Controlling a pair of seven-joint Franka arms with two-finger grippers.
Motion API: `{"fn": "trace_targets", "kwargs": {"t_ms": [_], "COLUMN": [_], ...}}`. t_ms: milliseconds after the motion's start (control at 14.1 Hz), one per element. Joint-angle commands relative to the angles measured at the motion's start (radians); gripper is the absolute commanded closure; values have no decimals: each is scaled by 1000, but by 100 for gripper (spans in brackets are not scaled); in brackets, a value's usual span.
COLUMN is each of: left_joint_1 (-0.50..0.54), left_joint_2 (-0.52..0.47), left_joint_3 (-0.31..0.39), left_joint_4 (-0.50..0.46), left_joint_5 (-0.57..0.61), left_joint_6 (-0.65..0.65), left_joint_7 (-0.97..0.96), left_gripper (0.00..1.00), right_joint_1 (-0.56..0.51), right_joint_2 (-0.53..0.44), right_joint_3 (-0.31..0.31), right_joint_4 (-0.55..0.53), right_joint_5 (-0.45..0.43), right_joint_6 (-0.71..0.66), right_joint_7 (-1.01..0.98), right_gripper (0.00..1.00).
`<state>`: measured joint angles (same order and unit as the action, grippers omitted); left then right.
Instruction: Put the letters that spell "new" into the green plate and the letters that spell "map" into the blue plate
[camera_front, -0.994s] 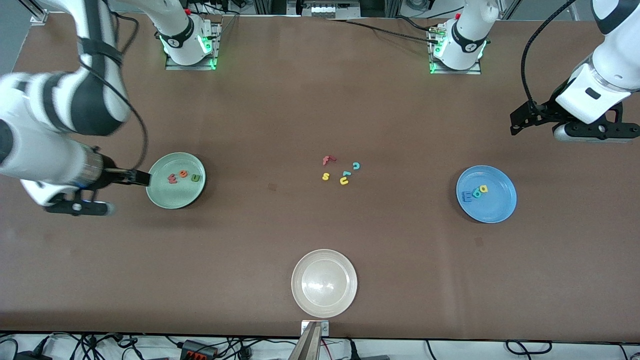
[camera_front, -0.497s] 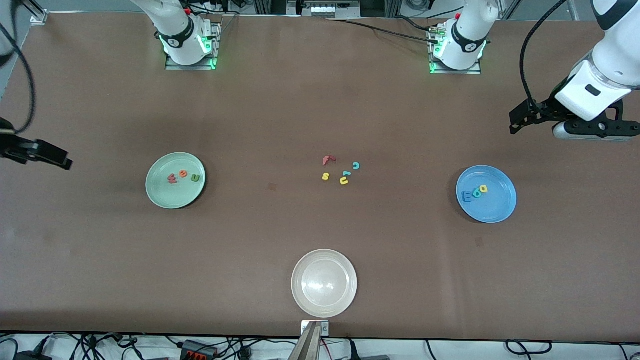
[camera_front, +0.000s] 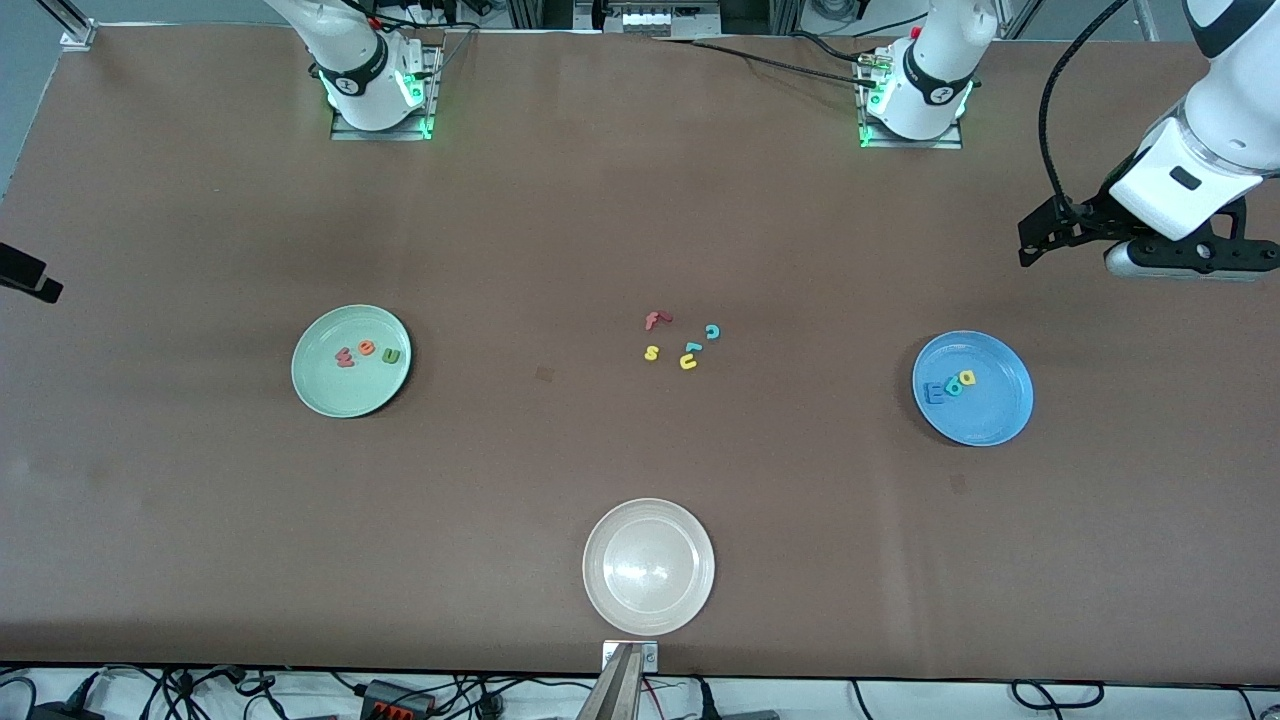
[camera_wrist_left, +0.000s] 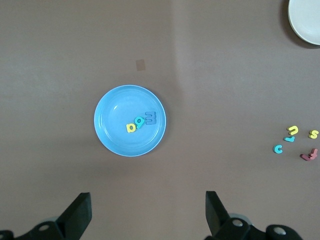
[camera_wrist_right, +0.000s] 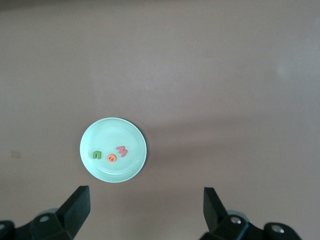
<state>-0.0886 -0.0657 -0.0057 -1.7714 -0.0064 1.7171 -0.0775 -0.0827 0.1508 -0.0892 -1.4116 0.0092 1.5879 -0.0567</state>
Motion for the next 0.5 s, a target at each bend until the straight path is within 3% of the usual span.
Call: {"fn": "trace_targets", "kwargs": {"t_ms": [0,426], "left_joint_1": [-3,-3], "left_joint_2": [9,9], "left_joint_3": [0,-2], "left_joint_4": [26,27], "left_joint_5": [0,0], "left_joint_6": [-31,-34], "left_joint_7": [-4,-7], "left_gripper": [0,0], "right_joint_1": [-5,14], "right_joint_2": [-103,-210], "right_joint_3": [28,36], "right_joint_4": [-148,-277], "right_joint_5": [-37,-41], "right_joint_6": [78,86], "right_joint_7": [-12,35], "right_gripper": [0,0]}}
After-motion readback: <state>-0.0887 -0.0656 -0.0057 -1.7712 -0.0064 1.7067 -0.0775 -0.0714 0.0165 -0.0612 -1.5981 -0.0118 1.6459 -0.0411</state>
